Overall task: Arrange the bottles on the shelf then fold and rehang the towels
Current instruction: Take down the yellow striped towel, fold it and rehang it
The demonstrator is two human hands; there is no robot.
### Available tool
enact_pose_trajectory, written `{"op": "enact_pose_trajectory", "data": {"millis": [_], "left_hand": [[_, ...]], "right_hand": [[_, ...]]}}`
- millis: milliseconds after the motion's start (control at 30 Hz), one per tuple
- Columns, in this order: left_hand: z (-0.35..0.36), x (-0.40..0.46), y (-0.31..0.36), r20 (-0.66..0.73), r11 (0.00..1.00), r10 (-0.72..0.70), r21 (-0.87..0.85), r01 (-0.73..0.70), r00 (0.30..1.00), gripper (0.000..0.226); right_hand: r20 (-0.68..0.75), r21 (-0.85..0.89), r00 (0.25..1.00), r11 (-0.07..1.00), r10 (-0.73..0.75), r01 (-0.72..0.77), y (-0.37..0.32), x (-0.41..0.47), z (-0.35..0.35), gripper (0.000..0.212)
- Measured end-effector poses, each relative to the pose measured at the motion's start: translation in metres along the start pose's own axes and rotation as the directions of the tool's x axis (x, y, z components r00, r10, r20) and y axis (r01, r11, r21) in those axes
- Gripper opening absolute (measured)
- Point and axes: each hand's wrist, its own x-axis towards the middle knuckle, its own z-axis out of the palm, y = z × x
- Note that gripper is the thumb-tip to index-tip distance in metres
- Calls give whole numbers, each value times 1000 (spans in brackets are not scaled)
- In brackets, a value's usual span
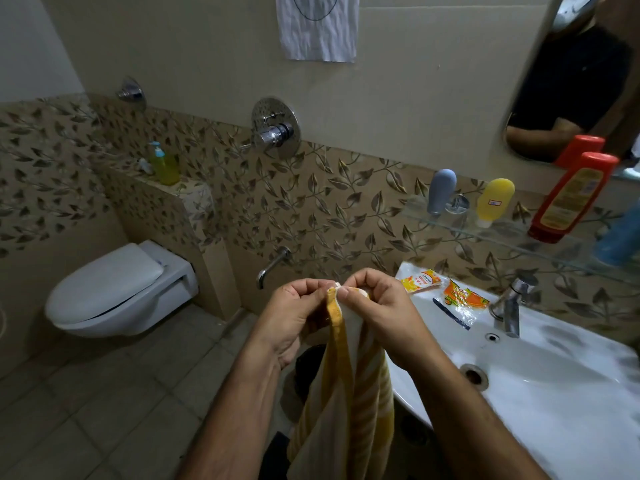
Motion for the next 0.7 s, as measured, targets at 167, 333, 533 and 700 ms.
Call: {"op": "enact_pose_trajectory", "data": {"millis": [167, 333, 533, 700], "left_hand": [[0, 0, -2, 49, 998, 59, -14, -58, 997, 18], [0, 0, 4, 10, 985, 141, 101, -142, 990, 25], [2, 2, 6, -78, 954, 227, 221, -205, 971, 11], [6, -1, 4, -131, 914, 316, 307, -264, 940, 12]], "right_hand": [[-136, -9, 991, 1000, -10, 9, 6, 3, 9, 22], [-148, 4, 989, 1000, -10, 11, 5, 3, 12, 23], [-179, -45, 981, 997, -69, 62, -3, 0, 12, 11], [-185, -121, 976, 988, -116, 95, -3, -2, 10, 13]]}}
